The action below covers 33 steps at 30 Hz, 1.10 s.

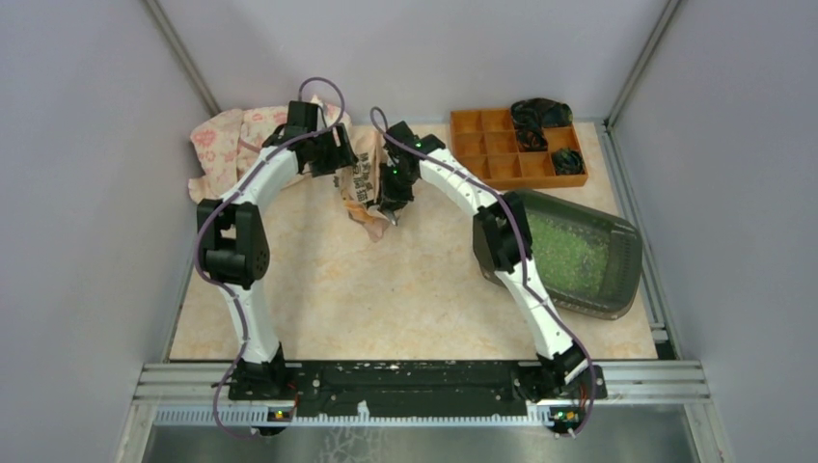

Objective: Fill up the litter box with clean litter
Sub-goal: 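Scoop the cat litter from the cat litter bag.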

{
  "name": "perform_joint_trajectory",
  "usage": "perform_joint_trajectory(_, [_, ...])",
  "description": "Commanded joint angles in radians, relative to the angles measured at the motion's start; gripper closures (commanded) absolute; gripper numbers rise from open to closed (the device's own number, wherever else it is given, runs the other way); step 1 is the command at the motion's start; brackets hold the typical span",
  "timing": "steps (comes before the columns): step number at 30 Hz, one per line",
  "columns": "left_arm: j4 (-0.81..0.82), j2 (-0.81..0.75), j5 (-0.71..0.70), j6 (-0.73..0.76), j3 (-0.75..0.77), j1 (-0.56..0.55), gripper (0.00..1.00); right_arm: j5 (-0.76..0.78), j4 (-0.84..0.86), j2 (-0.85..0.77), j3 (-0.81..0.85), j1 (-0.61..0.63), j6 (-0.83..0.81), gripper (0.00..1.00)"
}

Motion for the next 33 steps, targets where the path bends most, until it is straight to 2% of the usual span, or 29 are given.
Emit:
perform_joint_trajectory(1, [-0.061,-0.022,0.036,0.027,-0.015,-0.013,0.23,0.416,0.210,-0.037,-0.148,-0.020,-0.068,1.00])
perform_joint_trajectory(7, [-0.076,-0.006,0.029,0.029,0.008,-0.013,0.23,0.558,0.446,-0.248,-0.432,-0.002,-0.185,1.00])
perform_joint_trajectory(11, [-0.099,0.002,0.012,0.038,0.028,-0.013,0.23,0.601,0.604,-0.386,-0.622,0.013,-0.243,1.00])
perform_joint_trajectory(15, [-0.113,-0.001,-0.002,0.041,0.042,-0.013,0.23,0.600,0.687,-0.483,-0.732,0.016,-0.272,1.00])
perform_joint_trajectory(23, [-0.150,-0.006,-0.027,0.047,0.085,-0.013,0.23,0.586,0.706,-0.578,-0.765,0.034,-0.323,1.00])
perform_joint_trajectory(33, [-0.177,-0.021,-0.051,0.064,0.113,-0.013,0.23,0.646,0.692,-0.708,-0.824,0.080,-0.371,1.00])
